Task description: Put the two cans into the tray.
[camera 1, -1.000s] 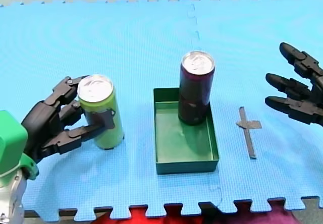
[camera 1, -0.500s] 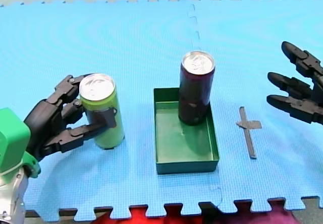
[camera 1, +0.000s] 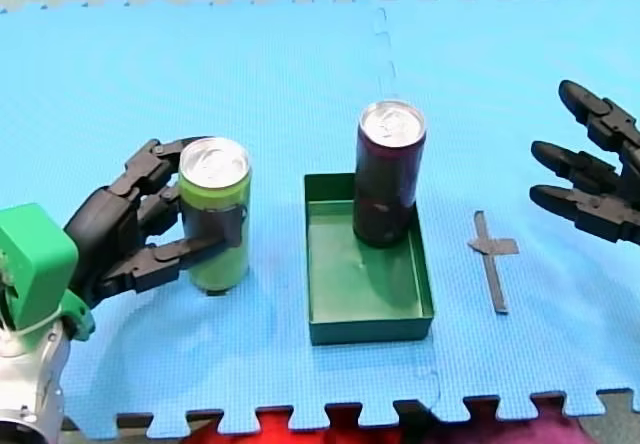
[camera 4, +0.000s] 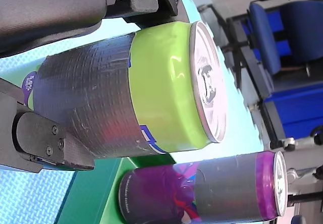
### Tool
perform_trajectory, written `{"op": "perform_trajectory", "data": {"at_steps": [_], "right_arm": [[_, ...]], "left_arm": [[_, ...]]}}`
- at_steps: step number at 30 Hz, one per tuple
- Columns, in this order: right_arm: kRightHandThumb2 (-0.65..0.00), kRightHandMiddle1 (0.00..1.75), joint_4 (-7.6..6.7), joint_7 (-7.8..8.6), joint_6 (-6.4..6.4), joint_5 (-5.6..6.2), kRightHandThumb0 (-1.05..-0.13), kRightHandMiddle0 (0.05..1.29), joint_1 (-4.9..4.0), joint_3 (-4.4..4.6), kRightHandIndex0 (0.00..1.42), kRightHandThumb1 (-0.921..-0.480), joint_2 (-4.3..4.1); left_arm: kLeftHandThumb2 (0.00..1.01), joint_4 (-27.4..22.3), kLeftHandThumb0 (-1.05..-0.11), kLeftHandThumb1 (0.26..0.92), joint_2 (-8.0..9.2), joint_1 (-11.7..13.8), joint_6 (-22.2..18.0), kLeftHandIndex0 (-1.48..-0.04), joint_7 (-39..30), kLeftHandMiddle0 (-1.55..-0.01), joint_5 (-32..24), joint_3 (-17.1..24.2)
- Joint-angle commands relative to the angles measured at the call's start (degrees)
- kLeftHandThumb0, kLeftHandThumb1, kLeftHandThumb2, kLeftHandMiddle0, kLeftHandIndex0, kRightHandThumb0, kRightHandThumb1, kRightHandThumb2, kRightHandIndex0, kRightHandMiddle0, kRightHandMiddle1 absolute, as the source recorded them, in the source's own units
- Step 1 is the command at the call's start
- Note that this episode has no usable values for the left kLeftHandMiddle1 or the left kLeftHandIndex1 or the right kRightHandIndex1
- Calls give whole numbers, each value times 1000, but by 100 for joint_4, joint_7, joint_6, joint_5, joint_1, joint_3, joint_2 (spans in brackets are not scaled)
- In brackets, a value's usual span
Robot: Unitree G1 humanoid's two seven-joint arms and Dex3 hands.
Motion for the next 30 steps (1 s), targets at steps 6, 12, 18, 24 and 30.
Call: {"op": "perform_trajectory", "data": {"at_steps": [6,12,18,24,30], "right_arm": [[-7,2,-6,28,-20,20,-1048,120,-22,-19,413,-905,-30],[-7,1,3,35,-22,28,-1048,120,-28,-32,414,-909,-30],[-7,1,18,20,-16,24,-1048,119,-37,-38,416,-914,-34],[-7,0,41,-27,-22,11,-1048,118,-52,-36,419,-918,-35],[-12,0,37,-108,-74,-30,-1048,115,-52,-13,422,-921,-53]], "left_arm": [[98,-89,-1048,921,54,15,144,-61,-89,-136,0,-48],[105,-88,-1048,921,89,-4,263,-62,-177,-145,4,-77],[110,-51,-1048,921,130,-23,315,-64,-228,-155,-1,-70],[27,-201,-756,712,-85,33,-192,-958,444,-1005,182,-29],[5,-559,-584,689,-310,102,157,-817,1396,-852,500,-114]]}}
